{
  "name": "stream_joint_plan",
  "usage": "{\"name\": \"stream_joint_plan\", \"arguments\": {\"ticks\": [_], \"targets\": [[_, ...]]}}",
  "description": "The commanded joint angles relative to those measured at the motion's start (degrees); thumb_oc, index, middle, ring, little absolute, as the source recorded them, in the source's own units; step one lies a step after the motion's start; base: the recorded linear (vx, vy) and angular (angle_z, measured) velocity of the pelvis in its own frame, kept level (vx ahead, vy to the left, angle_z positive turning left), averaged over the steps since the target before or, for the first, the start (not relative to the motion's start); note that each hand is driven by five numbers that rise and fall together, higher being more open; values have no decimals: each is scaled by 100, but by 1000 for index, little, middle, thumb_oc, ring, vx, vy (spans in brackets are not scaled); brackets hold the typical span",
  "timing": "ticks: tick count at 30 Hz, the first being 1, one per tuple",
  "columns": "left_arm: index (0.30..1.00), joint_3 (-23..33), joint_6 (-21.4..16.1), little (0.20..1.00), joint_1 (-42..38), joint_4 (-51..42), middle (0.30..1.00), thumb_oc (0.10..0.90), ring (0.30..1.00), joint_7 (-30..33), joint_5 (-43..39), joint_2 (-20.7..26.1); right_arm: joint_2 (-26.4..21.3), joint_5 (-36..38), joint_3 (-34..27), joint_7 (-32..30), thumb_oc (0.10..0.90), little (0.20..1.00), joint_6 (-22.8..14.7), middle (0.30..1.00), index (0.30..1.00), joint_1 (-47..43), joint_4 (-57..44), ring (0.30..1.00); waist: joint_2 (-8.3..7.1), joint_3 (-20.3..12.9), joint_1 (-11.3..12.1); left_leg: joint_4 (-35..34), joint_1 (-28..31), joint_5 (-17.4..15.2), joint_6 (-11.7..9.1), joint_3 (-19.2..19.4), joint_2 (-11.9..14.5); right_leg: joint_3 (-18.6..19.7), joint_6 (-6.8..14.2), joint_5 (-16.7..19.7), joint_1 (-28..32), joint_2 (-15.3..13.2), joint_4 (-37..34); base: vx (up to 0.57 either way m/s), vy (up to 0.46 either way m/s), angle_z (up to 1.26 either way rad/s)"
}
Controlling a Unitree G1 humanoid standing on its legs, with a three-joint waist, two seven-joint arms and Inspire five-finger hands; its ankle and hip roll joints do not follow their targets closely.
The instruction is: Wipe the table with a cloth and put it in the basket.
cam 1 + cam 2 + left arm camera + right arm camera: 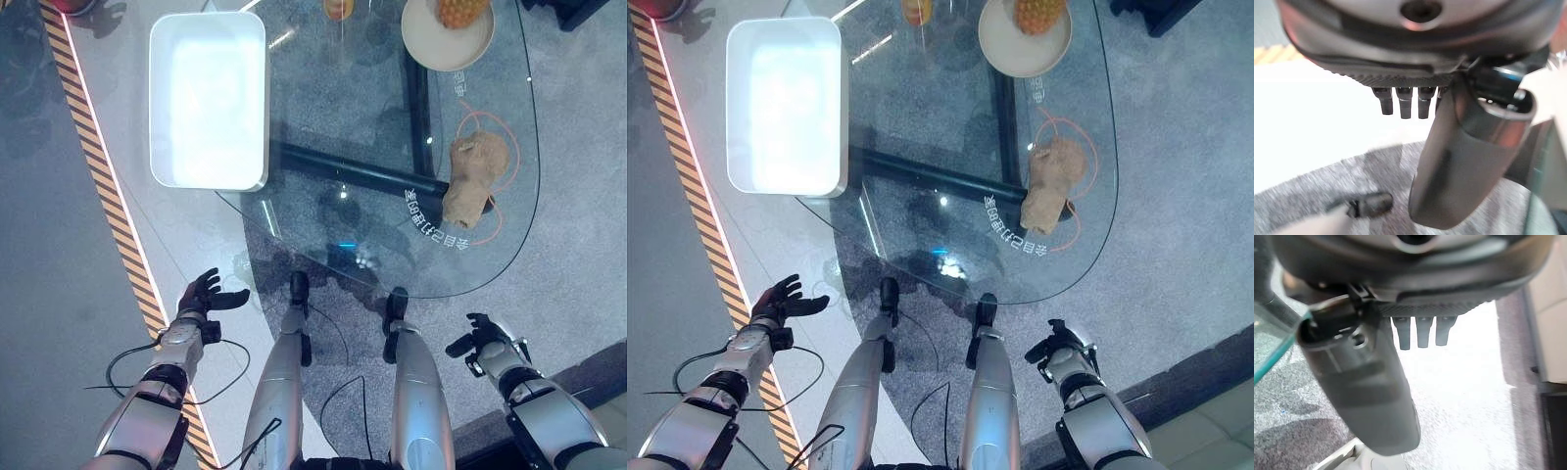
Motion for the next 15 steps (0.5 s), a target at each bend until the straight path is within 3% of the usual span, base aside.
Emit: {"name": "stream_joint_plan", "arguments": {"ticks": [1,15], "targets": [[900,316,1,900,146,28,900,800,900,136,46,262,-458,232,-101,-220,800,900,6,900,900,378,-11,900,-109,-74,43,1111,-525,-778,91,-217,45,78,-31,435,-289,207,-323,9,-62,-3],[900,293,39,900,127,-48,900,800,900,31,92,407,-620,544,-292,-306,800,900,-184,900,900,352,36,900,-81,-74,51,1497,-933,-908,148,-243,86,16,-149,289,-690,221,104,1,-19,-1]]}}
